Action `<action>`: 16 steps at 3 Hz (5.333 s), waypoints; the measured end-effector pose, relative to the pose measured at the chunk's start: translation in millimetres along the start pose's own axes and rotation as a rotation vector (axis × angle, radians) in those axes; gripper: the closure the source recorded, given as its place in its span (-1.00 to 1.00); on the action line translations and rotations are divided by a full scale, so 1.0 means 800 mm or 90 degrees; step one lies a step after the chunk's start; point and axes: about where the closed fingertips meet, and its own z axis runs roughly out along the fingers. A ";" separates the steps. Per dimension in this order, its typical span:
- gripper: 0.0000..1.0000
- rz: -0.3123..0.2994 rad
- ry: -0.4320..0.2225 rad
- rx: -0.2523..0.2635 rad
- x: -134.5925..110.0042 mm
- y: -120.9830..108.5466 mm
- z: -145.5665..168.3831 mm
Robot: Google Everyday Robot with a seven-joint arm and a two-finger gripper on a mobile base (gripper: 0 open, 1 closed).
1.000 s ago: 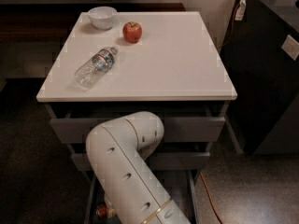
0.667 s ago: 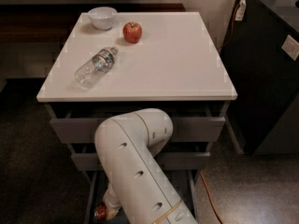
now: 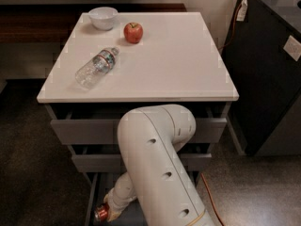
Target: Pick coke can from bottom drawer and place on counter
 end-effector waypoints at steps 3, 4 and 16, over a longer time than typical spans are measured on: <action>1.00 0.011 -0.069 0.061 0.009 0.000 -0.090; 1.00 0.012 -0.092 0.074 0.013 -0.001 -0.115; 1.00 -0.519 0.056 -0.070 -0.163 0.025 -0.444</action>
Offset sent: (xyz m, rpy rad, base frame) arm 0.0057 -0.0514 0.0716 0.1598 -0.0448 -0.0556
